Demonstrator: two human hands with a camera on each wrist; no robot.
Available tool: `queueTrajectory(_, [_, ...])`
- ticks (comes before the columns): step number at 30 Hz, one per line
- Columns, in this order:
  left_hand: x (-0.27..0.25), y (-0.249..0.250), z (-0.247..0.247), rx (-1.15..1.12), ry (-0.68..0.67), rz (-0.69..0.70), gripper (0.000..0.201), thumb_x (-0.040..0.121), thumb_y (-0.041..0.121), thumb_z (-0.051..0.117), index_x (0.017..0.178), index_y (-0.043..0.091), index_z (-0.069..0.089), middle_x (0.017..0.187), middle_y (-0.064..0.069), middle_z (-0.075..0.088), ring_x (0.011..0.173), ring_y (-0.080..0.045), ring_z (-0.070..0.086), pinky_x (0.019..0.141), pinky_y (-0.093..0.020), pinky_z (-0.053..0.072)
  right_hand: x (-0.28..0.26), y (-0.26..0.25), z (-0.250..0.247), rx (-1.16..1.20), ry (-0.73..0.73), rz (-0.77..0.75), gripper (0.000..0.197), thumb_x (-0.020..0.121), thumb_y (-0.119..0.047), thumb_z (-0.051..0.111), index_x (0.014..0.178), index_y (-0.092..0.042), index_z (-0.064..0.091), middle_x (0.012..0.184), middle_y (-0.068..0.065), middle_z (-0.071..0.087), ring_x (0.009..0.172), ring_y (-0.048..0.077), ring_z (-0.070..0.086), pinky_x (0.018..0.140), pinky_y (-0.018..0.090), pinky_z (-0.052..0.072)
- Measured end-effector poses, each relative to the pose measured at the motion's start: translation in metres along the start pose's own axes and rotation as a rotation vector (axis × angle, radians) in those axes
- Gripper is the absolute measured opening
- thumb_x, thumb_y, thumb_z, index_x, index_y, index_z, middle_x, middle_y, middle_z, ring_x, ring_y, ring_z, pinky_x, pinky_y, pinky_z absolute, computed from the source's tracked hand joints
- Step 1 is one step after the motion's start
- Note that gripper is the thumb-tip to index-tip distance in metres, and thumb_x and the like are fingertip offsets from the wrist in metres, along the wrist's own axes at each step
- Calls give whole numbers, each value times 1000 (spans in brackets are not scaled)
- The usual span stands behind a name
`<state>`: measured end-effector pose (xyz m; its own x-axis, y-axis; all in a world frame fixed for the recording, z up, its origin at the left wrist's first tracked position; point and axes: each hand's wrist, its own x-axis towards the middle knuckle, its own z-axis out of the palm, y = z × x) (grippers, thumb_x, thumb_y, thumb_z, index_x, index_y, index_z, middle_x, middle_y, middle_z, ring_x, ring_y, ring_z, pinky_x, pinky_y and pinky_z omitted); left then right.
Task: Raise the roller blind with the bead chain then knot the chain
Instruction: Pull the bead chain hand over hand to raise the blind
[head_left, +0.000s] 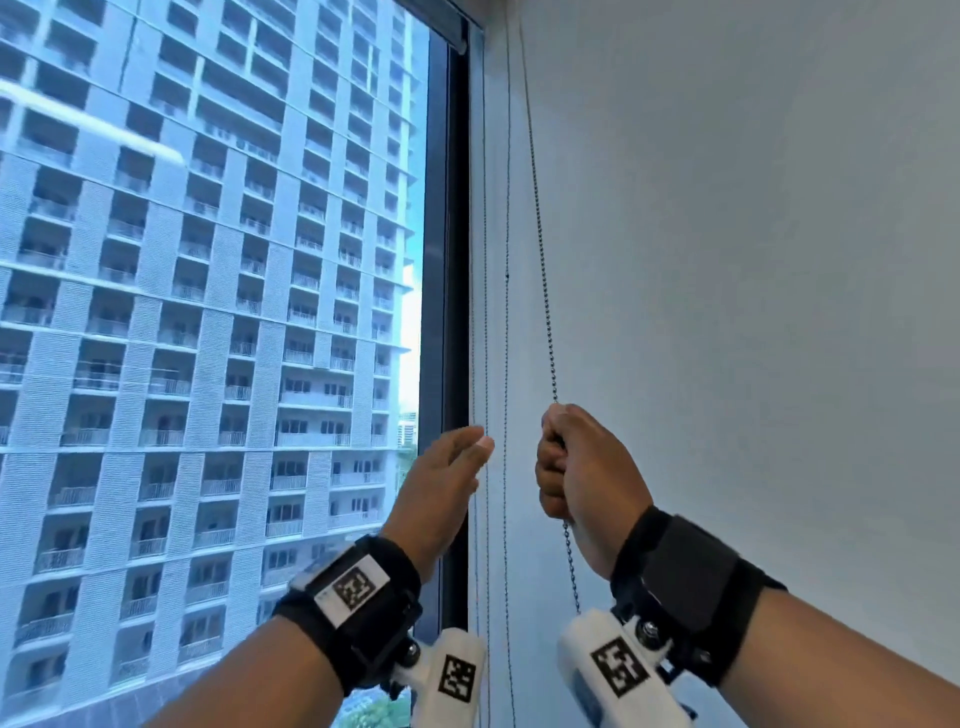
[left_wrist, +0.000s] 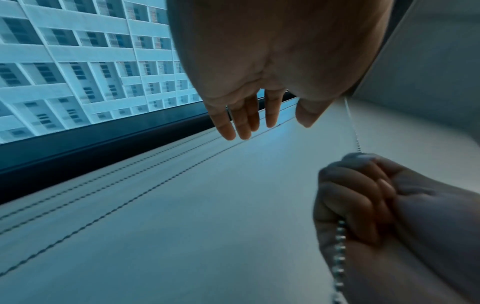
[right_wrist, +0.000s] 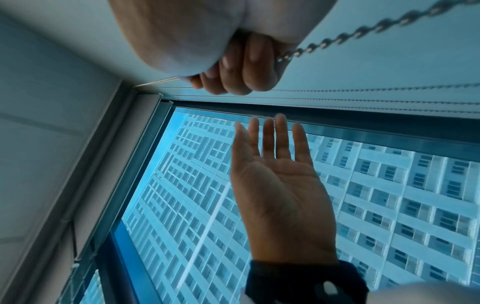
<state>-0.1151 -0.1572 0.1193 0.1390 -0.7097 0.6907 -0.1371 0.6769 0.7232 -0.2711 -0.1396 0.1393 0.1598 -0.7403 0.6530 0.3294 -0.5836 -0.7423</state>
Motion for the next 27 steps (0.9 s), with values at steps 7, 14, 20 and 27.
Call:
queueTrajectory(7, [13,-81,-7,146,-69,-207,62,95,43,60,148,17,42,147,2,50,133,-15,47,114,-39,35,3,52,-3,-42,65,89,27,99,-17,36,72,-20,37,58,-5,33,47,11,21,44,25,17])
queueTrajectory(14, [22,-141,14,113,-267,-323,70,98,48,50,156,18,24,150,0,42,140,-15,38,107,-33,30,8,98,-3,-220,89,95,27,101,-18,37,75,-13,43,64,0,39,50,12,30,45,24,27])
queueTrajectory(20, [30,-186,25,58,-236,-296,70,80,63,52,138,24,47,142,2,48,126,-13,49,100,-33,41,21,146,-15,-528,163,120,31,103,-26,39,79,-14,55,78,5,53,67,16,49,63,30,45])
queueTrajectory(27, [-1,-215,28,-227,-271,-362,44,101,51,35,119,24,66,113,-4,74,108,-19,69,96,-39,54,20,205,-18,-713,192,106,27,104,-24,40,91,-11,59,108,10,58,92,14,59,77,17,46])
